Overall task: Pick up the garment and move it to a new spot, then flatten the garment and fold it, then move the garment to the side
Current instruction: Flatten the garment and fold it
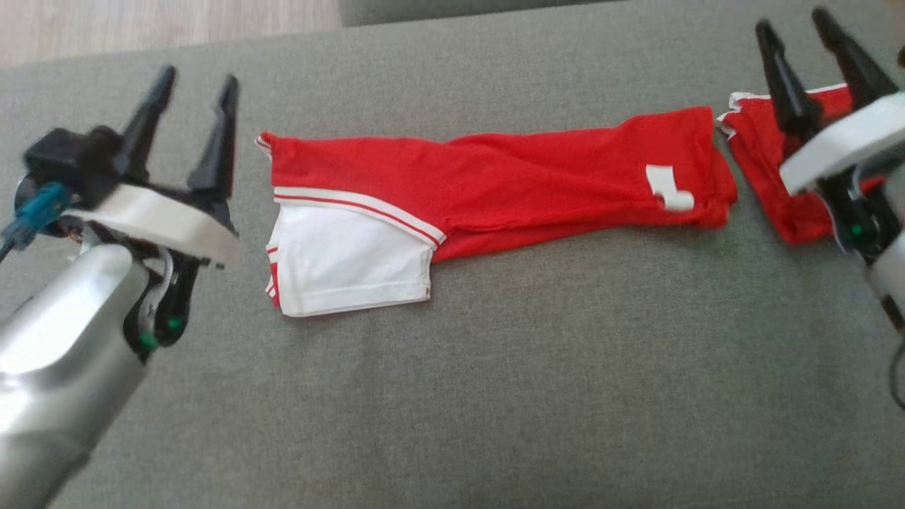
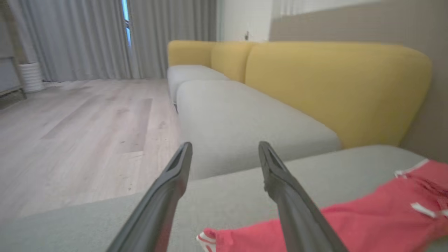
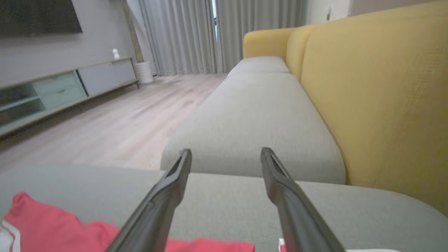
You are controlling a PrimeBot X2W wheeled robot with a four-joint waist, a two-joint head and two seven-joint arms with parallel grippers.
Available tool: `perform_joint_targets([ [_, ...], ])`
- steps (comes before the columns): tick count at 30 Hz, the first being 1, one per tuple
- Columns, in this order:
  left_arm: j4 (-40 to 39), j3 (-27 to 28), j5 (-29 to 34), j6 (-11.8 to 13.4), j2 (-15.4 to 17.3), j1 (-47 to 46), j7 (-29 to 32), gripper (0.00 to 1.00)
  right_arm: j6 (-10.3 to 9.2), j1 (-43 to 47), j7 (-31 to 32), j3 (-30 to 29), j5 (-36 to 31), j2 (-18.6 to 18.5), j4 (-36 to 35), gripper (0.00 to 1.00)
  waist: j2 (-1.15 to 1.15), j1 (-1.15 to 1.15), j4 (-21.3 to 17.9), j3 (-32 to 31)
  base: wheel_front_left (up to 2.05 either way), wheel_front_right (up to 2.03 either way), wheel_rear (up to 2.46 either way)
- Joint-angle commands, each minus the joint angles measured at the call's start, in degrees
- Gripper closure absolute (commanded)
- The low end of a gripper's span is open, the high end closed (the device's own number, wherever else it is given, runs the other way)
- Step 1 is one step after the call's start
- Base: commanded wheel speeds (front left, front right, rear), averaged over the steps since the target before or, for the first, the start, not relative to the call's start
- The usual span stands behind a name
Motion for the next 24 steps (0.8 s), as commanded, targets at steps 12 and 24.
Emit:
perform_joint_targets([
  [12, -11.4, 34.1, 23.7, 0.1, -13.6, 23.1, -0.6, 0.00, -0.05, 21.0, -1.3, -31.4, -27.8, 20.8, -17.4, 0.00, 0.00, 0.00, -0.7, -2.3, 0.00, 0.00, 0.00],
  [24, -8.8, 46.1, 37.9, -8.7, -26.9, 34.2, -0.6, 0.00, -0.05, 33.3, -1.3, -38.1, -38.5, 28.5, -23.0, 0.00, 0.00, 0.00, -0.4, -2.7, 0.00, 0.00, 0.00],
])
